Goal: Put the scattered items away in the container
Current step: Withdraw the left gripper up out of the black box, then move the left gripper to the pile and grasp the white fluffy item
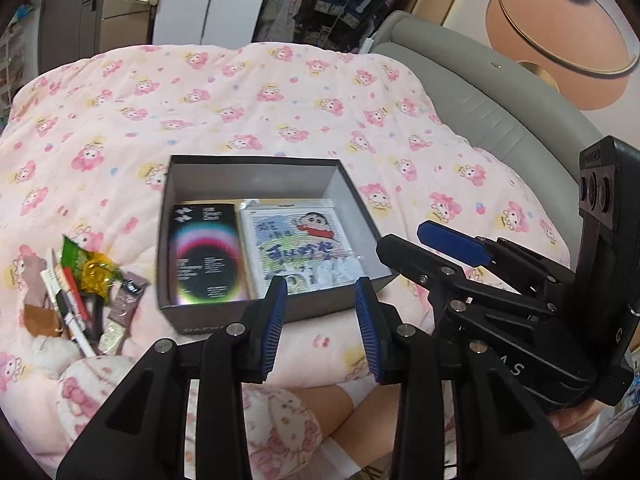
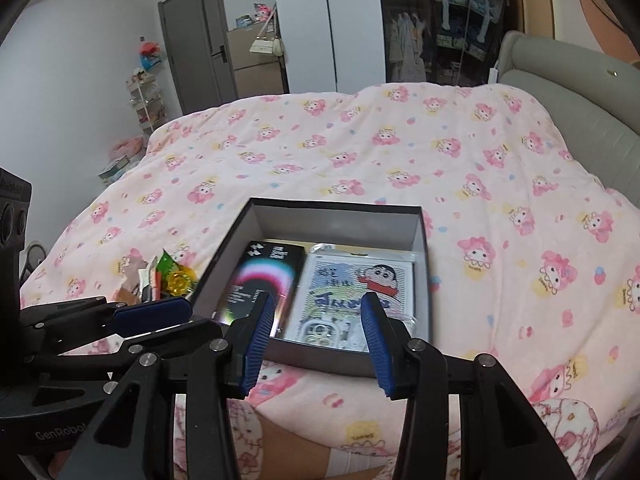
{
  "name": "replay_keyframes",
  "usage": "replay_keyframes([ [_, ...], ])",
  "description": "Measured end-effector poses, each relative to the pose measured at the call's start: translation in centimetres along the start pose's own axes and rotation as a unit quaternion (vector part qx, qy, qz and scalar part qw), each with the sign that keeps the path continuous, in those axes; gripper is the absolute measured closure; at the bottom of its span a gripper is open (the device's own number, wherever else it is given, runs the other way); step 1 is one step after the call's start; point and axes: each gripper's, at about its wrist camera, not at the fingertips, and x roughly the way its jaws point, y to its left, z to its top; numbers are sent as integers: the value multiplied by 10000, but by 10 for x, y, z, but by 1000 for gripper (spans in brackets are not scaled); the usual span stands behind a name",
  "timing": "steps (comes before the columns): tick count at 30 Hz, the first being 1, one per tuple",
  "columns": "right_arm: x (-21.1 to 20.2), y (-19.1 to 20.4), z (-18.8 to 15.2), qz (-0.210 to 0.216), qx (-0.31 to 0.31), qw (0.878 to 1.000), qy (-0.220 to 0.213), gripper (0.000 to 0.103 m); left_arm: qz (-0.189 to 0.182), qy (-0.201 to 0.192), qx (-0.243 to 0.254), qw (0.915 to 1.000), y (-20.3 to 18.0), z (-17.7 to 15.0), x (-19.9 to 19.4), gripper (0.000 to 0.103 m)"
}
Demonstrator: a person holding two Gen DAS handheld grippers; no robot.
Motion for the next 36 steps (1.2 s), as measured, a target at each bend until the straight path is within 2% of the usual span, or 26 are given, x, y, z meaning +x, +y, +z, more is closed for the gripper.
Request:
replay_keyframes([
  [7,14,44,0,253,-197,9994,156,62,305,-75,-367,9988,41,-15,-21,68],
  [12,33,91,4,553,-528,9967,287,62,689,-201,-708,9949,84,-29,-45,68],
  [17,64,147,8,1118,-901,9879,586,62,912,-286,-1236,9877,141,-47,-64,68],
  [20,87,175,8,1448,-1073,9802,821,62,1063,-287,-1586,9812,172,-58,-69,68],
  [22,107,191,8,1759,-1128,9716,1109,62,1090,-296,-1825,9767,191,-65,-69,67],
  [25,131,208,9,2204,-1087,9588,1424,62,1336,-177,-2131,9677,221,-75,-63,66],
  [29,153,216,13,2107,-1168,9585,1526,62,1415,13,-2673,9532,263,-95,-51,66],
  [32,177,217,11,2201,-1142,9506,1866,62,1605,188,-2931,9423,289,-107,-38,66],
  [36,213,223,4,2266,-1145,9382,2353,62,1608,366,-3290,9298,314,-122,-19,66],
])
